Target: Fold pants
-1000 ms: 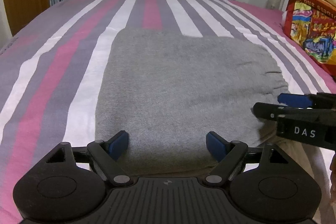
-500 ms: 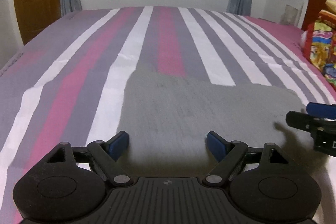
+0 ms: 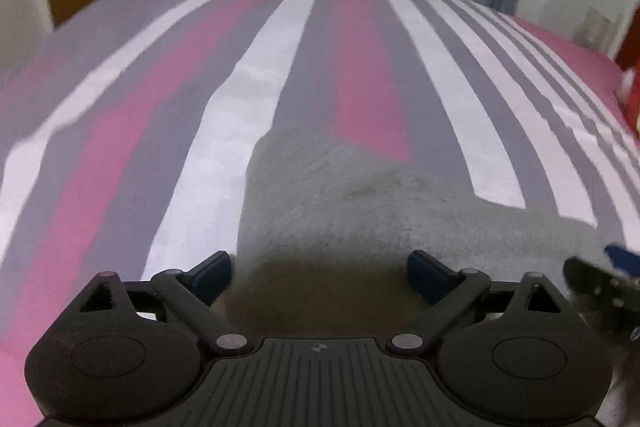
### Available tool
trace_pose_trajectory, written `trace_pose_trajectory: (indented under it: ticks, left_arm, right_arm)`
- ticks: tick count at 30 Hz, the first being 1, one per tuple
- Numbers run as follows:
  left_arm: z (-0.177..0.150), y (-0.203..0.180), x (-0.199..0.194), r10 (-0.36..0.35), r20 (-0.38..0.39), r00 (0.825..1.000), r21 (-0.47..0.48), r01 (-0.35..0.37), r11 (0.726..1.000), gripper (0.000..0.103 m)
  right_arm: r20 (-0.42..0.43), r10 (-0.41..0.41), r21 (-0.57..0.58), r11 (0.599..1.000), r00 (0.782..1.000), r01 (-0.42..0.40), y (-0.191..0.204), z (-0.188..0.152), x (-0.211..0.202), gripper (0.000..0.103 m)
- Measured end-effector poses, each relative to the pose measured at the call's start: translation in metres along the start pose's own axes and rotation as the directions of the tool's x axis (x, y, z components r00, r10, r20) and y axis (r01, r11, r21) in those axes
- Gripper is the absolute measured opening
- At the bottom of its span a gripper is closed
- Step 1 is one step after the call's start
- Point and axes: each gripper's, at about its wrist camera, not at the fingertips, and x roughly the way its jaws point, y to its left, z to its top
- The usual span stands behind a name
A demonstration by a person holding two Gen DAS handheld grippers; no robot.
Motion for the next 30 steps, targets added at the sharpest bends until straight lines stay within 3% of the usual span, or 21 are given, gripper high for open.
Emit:
trace_pose_trajectory:
  ticks: [3,5,10,13,16,21,24,30]
  left_arm:
    - [-0.009,-0.001,-0.016,0.005,0.011,1.0,0.016,-0.005,1.0,0.095]
    - [-0.024,-0.005,-0.034,-0.01,0.024,1.0,0.056,0.009,0.998,0.095]
    - [-0.073,-0.009,-0.079,-0.012,0.077,0.997,0.146,0.0,0.989,0.095]
    - [-0.095,-0.006,-0.095,-0.014,0.064,0.998,0.122,0.006,0.993,0.103]
    - [-0.111,-0.001,-0.106,-0.014,0.079,0.997,0.05,0.01,0.999,0.103]
    - [-0.115,0.003,-0.123,0.032,0.036,0.999,-0.022,-0.031,0.999,0.103]
    - [-0.114,0.007,-0.142,0.01,0.026,1.0,-0.015,-0.009,1.0,0.103]
    - [-0.131,0.006,-0.211,0.008,0.118,0.993,0.031,-0.011,0.999,0.103]
  right_arm:
    - [-0.012,-0.006,-0.009,1.0,1.0,0.006,0.005,0.007,-0.011,0.062]
    - [0.034,0.01,0.023,1.0,0.999,-0.011,0.002,0.007,-0.034,0.061]
    - [0.105,0.048,0.053,0.997,0.993,-0.053,0.003,-0.025,-0.088,0.062]
    - [0.111,0.03,0.018,0.999,0.993,-0.032,0.01,-0.057,-0.109,0.064]
    - [0.074,-0.009,-0.032,0.999,0.997,0.011,0.015,-0.075,-0.11,0.064]
    - [0.088,0.023,0.073,0.997,0.996,-0.03,0.005,-0.073,-0.138,0.065]
    - [0.101,0.046,0.095,0.994,0.994,-0.055,0.001,-0.081,-0.16,0.067]
    - [0.138,0.099,0.098,0.989,0.985,-0.113,0.003,-0.096,-0.212,0.071]
